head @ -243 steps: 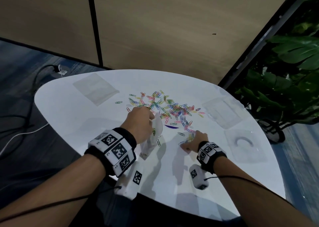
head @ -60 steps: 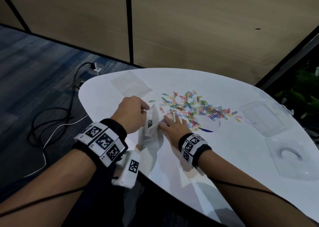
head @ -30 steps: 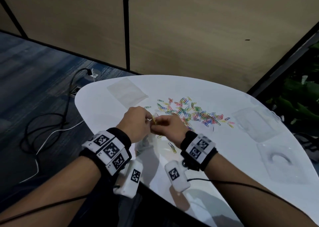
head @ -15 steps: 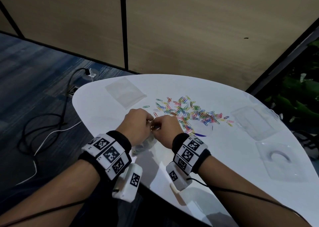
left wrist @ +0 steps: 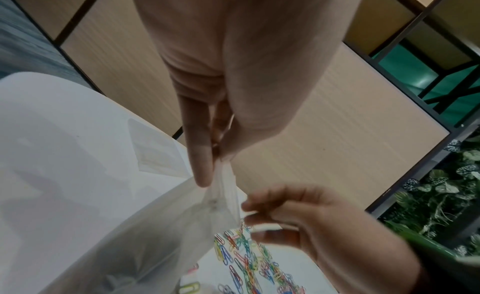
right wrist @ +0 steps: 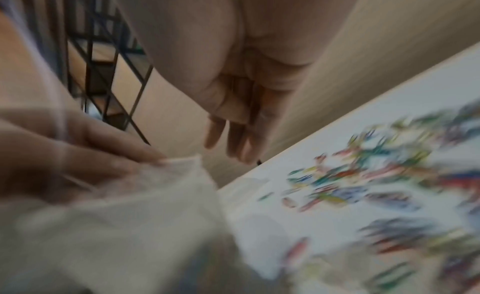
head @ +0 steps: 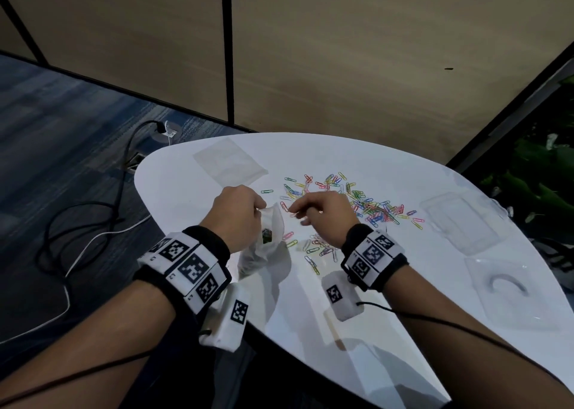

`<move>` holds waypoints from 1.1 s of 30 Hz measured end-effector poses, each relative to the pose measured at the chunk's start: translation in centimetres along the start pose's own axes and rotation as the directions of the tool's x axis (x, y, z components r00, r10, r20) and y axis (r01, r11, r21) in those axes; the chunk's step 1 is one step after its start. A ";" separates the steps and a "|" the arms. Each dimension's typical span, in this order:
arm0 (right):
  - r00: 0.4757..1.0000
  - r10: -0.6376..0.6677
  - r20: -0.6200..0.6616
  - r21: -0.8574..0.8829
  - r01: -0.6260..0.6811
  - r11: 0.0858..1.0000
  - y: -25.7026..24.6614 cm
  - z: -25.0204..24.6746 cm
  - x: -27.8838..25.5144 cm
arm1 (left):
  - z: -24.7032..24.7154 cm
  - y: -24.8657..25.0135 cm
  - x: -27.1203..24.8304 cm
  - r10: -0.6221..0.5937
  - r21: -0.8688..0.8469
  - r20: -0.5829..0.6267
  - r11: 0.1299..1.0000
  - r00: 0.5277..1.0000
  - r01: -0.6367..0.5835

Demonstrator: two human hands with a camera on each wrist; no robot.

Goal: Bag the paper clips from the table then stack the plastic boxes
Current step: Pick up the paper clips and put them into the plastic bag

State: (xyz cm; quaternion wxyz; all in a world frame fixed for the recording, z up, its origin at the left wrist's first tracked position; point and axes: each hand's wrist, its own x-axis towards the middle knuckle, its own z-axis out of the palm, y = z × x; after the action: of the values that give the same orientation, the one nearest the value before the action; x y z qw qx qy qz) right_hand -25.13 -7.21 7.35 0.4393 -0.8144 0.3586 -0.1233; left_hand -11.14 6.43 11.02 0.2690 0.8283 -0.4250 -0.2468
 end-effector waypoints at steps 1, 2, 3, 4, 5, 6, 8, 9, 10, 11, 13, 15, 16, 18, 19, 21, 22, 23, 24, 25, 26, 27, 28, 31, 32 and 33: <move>0.999 -0.045 0.017 -0.198 0.047 0.979 1.0 -0.1 0.1 | -0.1 -0.1 0.0 -0.004 -0.007 -0.006 1.000 1.000 0.004; 0.990 -0.087 0.107 -0.389 0.122 0.913 2.0 0.2 0.0 | -0.1 -0.2 0.1 -0.006 -0.009 -0.007 1.000 1.000 0.006; 0.967 -0.093 0.236 -0.535 0.209 0.818 3.0 0.8 -0.4 | -0.1 -0.2 0.1 -0.007 -0.010 -0.007 1.000 1.000 0.007; 0.931 -0.079 0.356 -0.628 0.301 0.718 4.1 1.7 -0.8 | -0.1 -0.2 0.1 -0.010 -0.009 -0.006 1.000 1.000 0.010; 0.894 -0.054 0.445 -0.681 0.377 0.628 5.3 2.7 -1.1 | -0.1 -0.2 0.0 -0.011 -0.007 -0.007 1.000 1.000 0.011; 0.865 -0.022 0.501 -0.713 0.427 0.555 6.3 3.6 -1.6 | -0.1 -0.2 0.0 -0.010 -0.003 -0.008 1.000 1.000 0.010; 0.861 0.012 0.509 -0.764 0.444 0.468 7.9 4.2 -2.3 | -0.2 -0.2 0.0 -0.008 0.009 -0.008 1.000 1.000 0.008; 0.878 0.015 0.479 -0.787 0.422 0.450 8.6 3.8 -2.5 | -0.3 -0.2 -0.1 -0.008 0.016 -0.006 1.000 1.000 0.008; 0.898 0.016 0.441 -0.811 0.390 0.436 9.4 3.3 -2.6 | -0.4 -0.2 -0.1 -0.010 0.022 -0.001 1.000 1.000 0.010; 0.920 0.015 0.392 -0.839 0.351 0.416 10.1 2.6 -2.7 | -0.5 -0.2 -0.1 -0.012 0.024 0.001 1.000 1.000 0.012; 0.953 0.059 0.297 -0.881 0.250 0.403 12.2 1.2 -2.4 | -0.4 -0.1 -0.1 -0.021 0.027 0.008 0.999 1.000 0.021; 0.961 0.131 0.242 -0.885 0.163 0.437 13.6 0.4 -1.9 | -0.3 0.0 -0.2 -0.030 0.031 0.018 0.999 0.999 0.029; 0.962 0.134 0.238 -0.876 0.153 0.458 14.1 0.2 -1.7 | -0.2 0.1 -0.2 -0.033 0.033 0.024 0.999 0.999 0.032; 0.970 0.086 0.227 -0.847 0.153 0.510 14.4 0.4 -1.3 | -0.1 0.2 -0.3 -0.033 0.039 0.031 0.999 0.999 0.032; 0.976 0.046 0.212 -0.824 0.153 0.546 14.1 0.6 -1.1 | 0.0 0.1 -0.3 -0.034 0.040 0.032 0.999 0.999 0.033; 0.984 -0.035 0.177 -0.804 0.165 0.571 13.1 0.8 -0.7 | 0.1 0.1 -0.3 -0.039 0.047 0.035 0.998 0.999 0.037; 0.986 -0.043 0.162 -0.809 0.157 0.566 12.8 0.8 -0.4 | 0.2 0.1 -0.2 -0.040 0.053 0.037 0.998 0.999 0.038; 0.990 -0.026 0.140 -0.812 0.130 0.569 12.3 0.7 -0.2 | 0.3 0.1 -0.2 -0.040 0.058 0.039 0.998 0.998 0.037; 0.993 0.003 0.114 -0.806 0.091 0.585 12.0 0.5 0.0 | 0.3 0.1 -0.2 -0.039 0.060 0.043 0.998 0.998 0.037; 0.997 0.038 0.067 -0.786 0.029 0.618 11.7 0.2 0.2 | 0.4 0.2 -0.1 -0.037 0.060 0.047 0.998 0.998 0.034; 0.996 0.093 0.001 -0.733 -0.063 0.677 11.2 -0.3 0.2 | 0.5 0.2 -0.1 -0.033 0.061 0.052 0.998 0.998 0.030; 0.985 0.151 -0.081 -0.627 -0.168 0.760 10.9 -1.0 0.3 | 0.6 0.2 -0.1 -0.029 0.064 0.058 0.998 0.998 0.025; 0.965 0.208 -0.162 -0.484 -0.261 0.835 10.7 -1.7 0.2 | 0.7 0.3 0.0 -0.025 0.068 0.064 0.997 0.998 0.020; 0.877 0.417 -0.237 -0.037 -0.438 0.898 10.6 -4.0 0.3 | 0.8 0.4 0.0 -0.011 0.071 0.076 0.997 0.997 0.006; 0.847 0.496 -0.191 0.163 -0.471 0.867 10.4 -4.5 0.4 | 0.9 0.5 0.0 -0.008 0.072 0.077 0.997 0.997 0.002; 0.827 0.550 -0.118 0.393 -0.470 0.791 10.0 -4.9 0.2 | 0.9 0.6 -0.1 -0.004 0.072 0.077 0.997 0.997 -0.002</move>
State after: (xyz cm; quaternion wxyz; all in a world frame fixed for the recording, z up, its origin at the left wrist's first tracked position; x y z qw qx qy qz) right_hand -32.26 -14.03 2.19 0.5488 -0.5762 0.5861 -0.1527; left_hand -12.06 5.98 10.77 0.2221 0.8276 -0.4434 -0.2632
